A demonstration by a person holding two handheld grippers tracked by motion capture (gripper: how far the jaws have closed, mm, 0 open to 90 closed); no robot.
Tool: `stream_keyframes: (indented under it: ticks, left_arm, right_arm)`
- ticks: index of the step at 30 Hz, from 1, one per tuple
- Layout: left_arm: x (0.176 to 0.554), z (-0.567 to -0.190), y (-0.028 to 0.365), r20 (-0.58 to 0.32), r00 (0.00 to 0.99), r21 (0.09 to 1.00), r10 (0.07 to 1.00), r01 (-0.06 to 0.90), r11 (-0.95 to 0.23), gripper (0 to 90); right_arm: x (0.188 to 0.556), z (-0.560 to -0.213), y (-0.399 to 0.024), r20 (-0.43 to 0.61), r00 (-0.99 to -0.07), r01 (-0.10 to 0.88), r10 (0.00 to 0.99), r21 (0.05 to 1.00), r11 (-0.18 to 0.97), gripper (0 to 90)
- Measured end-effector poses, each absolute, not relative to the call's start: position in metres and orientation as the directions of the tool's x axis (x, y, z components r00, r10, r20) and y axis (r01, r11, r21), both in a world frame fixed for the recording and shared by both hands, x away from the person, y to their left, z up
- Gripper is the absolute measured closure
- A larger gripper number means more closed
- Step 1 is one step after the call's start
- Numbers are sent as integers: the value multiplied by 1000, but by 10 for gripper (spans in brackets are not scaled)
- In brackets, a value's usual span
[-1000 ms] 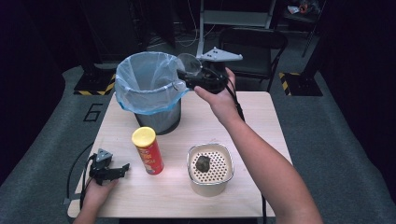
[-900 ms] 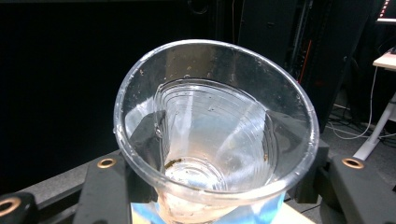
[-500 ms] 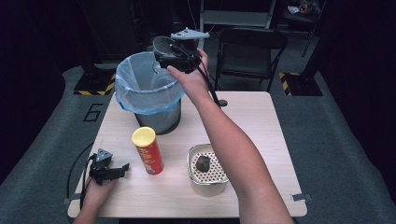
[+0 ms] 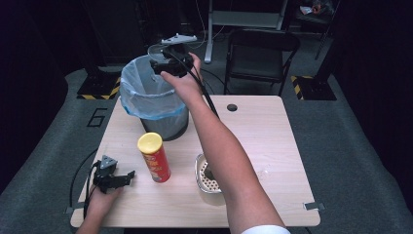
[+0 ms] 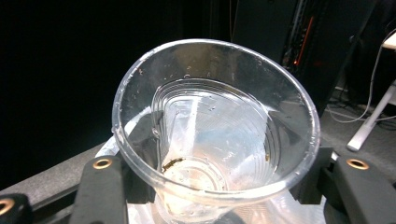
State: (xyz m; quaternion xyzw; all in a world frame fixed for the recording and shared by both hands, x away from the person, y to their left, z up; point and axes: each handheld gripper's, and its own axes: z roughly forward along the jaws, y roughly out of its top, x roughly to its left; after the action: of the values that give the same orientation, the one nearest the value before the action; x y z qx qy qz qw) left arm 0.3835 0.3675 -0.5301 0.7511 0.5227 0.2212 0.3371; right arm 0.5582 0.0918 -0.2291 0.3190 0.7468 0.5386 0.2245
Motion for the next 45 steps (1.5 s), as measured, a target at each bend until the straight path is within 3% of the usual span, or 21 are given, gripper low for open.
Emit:
stream_keyframes:
  ticks: [2,7,19,28,36,40,45]
  left_arm:
    - [384,-530,368,-13,358,737,934,635,-233,131]
    - [383,-530,367,-19,355,734,934,640,-228,131]
    - [382,-529,367,-25,351,732,936,644,-222,135]
    - [381,-525,365,-15,347,724,938,651,-230,228]
    - [377,-513,360,-47,346,743,937,639,-199,156]
    - [373,-505,358,-122,361,766,925,627,-143,136]
    - [369,-497,347,-63,383,783,922,591,-192,138]
  right_arm:
    - [561,-236,98,42,-724,254,688,945,209,171]
    - [563,-251,103,35,-740,254,671,939,230,72]
    - [556,-246,74,15,-718,244,696,941,232,102]
    - [534,-246,36,64,-769,224,636,959,175,251]
    - [511,-263,-4,5,-757,188,653,959,210,301]
    - [503,-270,-20,-3,-765,185,644,957,225,301]
    - [491,-279,-46,19,-749,222,663,949,223,294]
